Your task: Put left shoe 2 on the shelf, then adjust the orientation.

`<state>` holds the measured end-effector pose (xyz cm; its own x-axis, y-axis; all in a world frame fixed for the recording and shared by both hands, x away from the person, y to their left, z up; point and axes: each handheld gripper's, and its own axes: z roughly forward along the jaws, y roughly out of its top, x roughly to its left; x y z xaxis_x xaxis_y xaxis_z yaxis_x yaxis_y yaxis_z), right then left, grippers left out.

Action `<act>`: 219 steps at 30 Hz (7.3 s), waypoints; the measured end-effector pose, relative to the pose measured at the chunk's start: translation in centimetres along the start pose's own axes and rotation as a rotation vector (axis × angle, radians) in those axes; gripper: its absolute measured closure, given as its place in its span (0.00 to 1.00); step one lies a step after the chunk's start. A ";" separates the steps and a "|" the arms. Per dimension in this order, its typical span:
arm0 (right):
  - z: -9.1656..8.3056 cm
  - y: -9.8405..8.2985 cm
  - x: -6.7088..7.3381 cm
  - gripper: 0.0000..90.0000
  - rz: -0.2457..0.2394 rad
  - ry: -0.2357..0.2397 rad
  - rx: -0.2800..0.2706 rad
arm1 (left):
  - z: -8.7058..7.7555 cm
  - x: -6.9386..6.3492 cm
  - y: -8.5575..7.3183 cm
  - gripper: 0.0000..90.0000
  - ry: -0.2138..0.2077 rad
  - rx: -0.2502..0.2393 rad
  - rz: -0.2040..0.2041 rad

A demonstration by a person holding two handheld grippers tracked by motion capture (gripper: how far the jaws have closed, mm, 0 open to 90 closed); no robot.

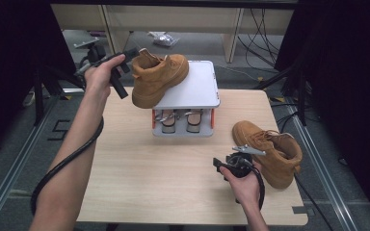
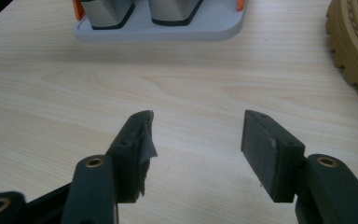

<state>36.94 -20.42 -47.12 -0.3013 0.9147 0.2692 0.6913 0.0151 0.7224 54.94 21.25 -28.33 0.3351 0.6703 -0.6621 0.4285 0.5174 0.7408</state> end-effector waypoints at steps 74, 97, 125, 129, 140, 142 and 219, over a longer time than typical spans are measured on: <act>7.9 18.3 13.1 1.00 -0.206 0.037 -0.175 | 0.1 2.4 -8.6 0.99 0.019 0.299 0.344; 8.1 18.7 12.0 1.00 -0.232 -0.027 -0.157 | 1.0 1.4 -9.6 1.00 0.032 0.316 0.370; 3.3 18.2 8.8 0.69 -0.244 -0.023 -0.182 | -7.3 4.4 -11.2 0.78 0.025 0.151 0.345; 1.7 17.7 7.3 0.65 -0.236 -0.041 -0.180 | -9.1 5.6 -12.8 0.75 0.049 0.122 0.333; -0.9 15.4 3.3 0.58 -0.185 -0.083 -0.149 | -10.6 6.7 -15.6 0.70 0.075 0.136 0.317; -1.2 15.2 2.6 0.57 -0.188 -0.087 -0.130 | -10.6 6.8 -16.0 0.69 0.072 0.140 0.312; -8.7 9.1 -15.7 0.67 0.145 -0.330 0.517 | -11.8 7.5 -17.7 0.62 0.098 0.187 0.302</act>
<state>42.24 -38.14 -39.19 -0.0187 0.9973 0.0712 0.9628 -0.0012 0.2701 39.95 23.40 -44.99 0.3917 0.8307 -0.3956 0.4713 0.1881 0.8617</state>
